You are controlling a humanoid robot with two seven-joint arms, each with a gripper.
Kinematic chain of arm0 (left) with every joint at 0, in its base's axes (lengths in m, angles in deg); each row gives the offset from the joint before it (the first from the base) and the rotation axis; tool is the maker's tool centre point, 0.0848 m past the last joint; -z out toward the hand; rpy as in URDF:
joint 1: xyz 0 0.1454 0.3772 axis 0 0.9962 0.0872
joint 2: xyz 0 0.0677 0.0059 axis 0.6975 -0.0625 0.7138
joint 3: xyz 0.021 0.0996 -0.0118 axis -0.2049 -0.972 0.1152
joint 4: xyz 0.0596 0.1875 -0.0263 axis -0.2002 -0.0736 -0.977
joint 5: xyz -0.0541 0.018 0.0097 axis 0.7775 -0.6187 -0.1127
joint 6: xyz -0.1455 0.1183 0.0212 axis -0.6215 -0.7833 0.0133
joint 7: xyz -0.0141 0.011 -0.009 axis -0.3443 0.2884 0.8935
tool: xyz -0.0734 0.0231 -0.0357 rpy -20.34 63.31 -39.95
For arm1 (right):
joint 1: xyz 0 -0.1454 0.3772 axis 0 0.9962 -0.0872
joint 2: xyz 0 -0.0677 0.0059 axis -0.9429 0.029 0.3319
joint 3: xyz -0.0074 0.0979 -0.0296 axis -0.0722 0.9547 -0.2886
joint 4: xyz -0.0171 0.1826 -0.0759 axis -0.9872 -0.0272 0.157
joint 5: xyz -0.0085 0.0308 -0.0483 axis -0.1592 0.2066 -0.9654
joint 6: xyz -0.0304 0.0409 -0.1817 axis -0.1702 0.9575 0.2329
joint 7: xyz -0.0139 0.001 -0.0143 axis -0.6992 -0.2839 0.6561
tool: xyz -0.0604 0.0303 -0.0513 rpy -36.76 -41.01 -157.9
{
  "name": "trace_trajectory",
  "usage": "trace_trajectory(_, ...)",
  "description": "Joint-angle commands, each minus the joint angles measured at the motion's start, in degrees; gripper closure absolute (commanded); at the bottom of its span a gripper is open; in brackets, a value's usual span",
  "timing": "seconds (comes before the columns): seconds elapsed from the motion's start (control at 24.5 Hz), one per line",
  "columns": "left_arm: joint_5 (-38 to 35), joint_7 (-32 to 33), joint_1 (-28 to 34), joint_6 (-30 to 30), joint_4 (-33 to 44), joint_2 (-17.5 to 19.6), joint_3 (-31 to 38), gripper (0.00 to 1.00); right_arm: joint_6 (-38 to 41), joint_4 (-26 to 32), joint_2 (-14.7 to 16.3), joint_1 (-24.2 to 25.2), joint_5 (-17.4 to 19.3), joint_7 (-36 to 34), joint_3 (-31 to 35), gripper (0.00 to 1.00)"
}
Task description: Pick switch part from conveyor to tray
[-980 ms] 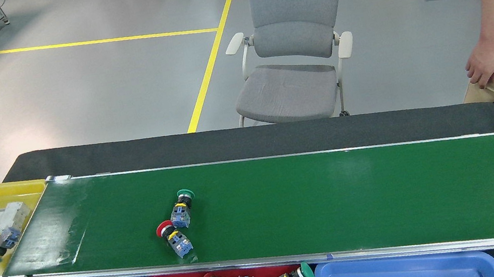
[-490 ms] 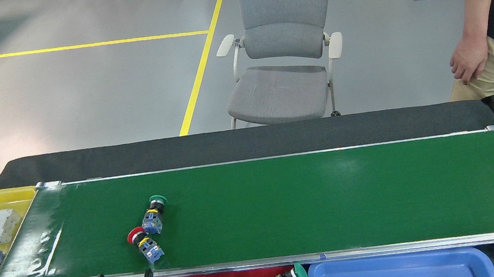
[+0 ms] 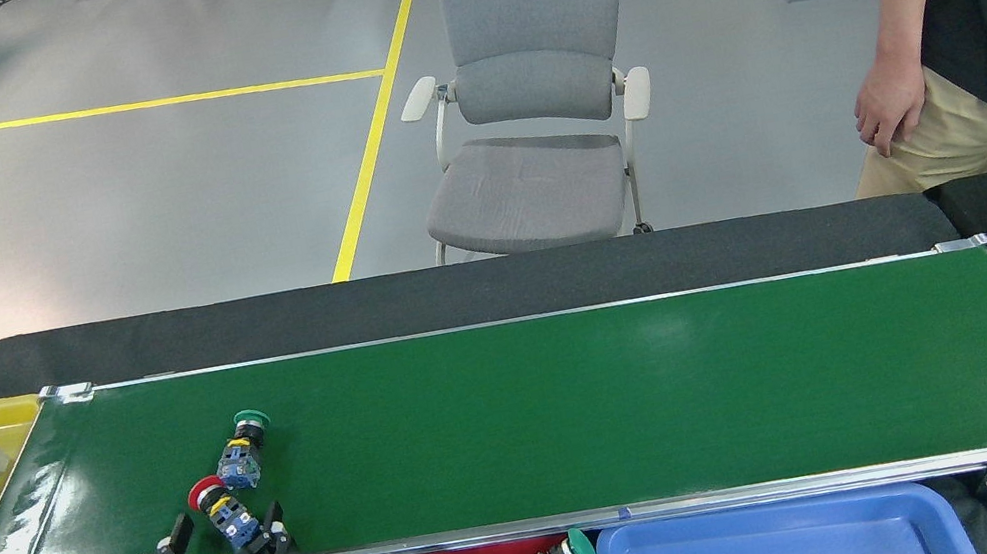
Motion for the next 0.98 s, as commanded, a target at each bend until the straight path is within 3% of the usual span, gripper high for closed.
trace_trajectory(0.0, 0.68, -0.94, -1.13, -0.35, -1.15, 1.04, 0.35, 0.61, 0.22, 0.71, -0.07, -0.11, 0.04, 0.19, 0.25, 0.0)
trace_trajectory(0.04, 1.56, -1.03, -1.13, 0.18, -1.24, 1.39, 0.35, 0.74, 0.22, 0.71, -0.16, -0.02, 0.04, 0.19, 0.25, 0.0)
trace_trajectory(0.12, 3.49, -1.03, -0.25, 2.11, -1.07, 1.74, 0.35, 0.89, 0.3, 0.71, -0.25, 0.07, 0.04, 0.19, 0.25, 0.0)
trace_trajectory(0.2, 3.76, -1.11, 0.54, 2.99, -0.54, 1.74, 0.35, 0.94, 0.22, 0.71, -0.34, -0.02, 0.04, 0.19, 0.25, 0.0)
trace_trajectory(0.37, 3.85, -1.64, 3.88, 5.8, 5.0, 1.12, 0.35, 0.97, 0.04, 0.71, -0.78, 0.07, 0.04, 0.19, 0.25, 0.0)
trace_trajectory(0.53, 4.02, -1.55, 12.14, 11.43, 15.99, 0.86, 0.26, 0.94, 0.04, 0.71, -0.87, -0.02, 0.04, 0.19, 0.25, 0.0)
trace_trajectory(0.65, 3.93, -1.47, 19.88, 19.95, 23.98, -0.72, 0.17, 0.83, 0.22, 0.71, -1.13, -0.28, 0.13, 0.19, 0.25, 0.0)
trace_trajectory(0.73, 3.67, -1.47, 22.69, 25.14, 26.62, -2.48, -0.27, 0.57, 0.22, 0.71, -1.13, -0.37, 0.04, 0.19, 0.25, 0.0)
trace_trajectory(0.78, 3.58, -1.47, 24.01, 27.16, 27.76, -3.1, -0.44, 0.5, 0.22, 0.71, -1.04, -0.37, 0.13, 0.19, 0.34, 0.0)
trace_trajectory(0.9, 3.5, -1.47, 26.03, 28.39, 29.52, -5.2, -0.44, 0.0, 0.13, 0.71, -0.95, -0.37, 0.13, 0.19, 0.6, 0.0)
trace_trajectory(0.94, 3.5, -1.47, 26.2, 28.48, 29.52, -5.73, -0.53, 0.0, 0.13, 0.71, -0.95, -0.37, 0.13, 0.19, 0.78, 0.0)
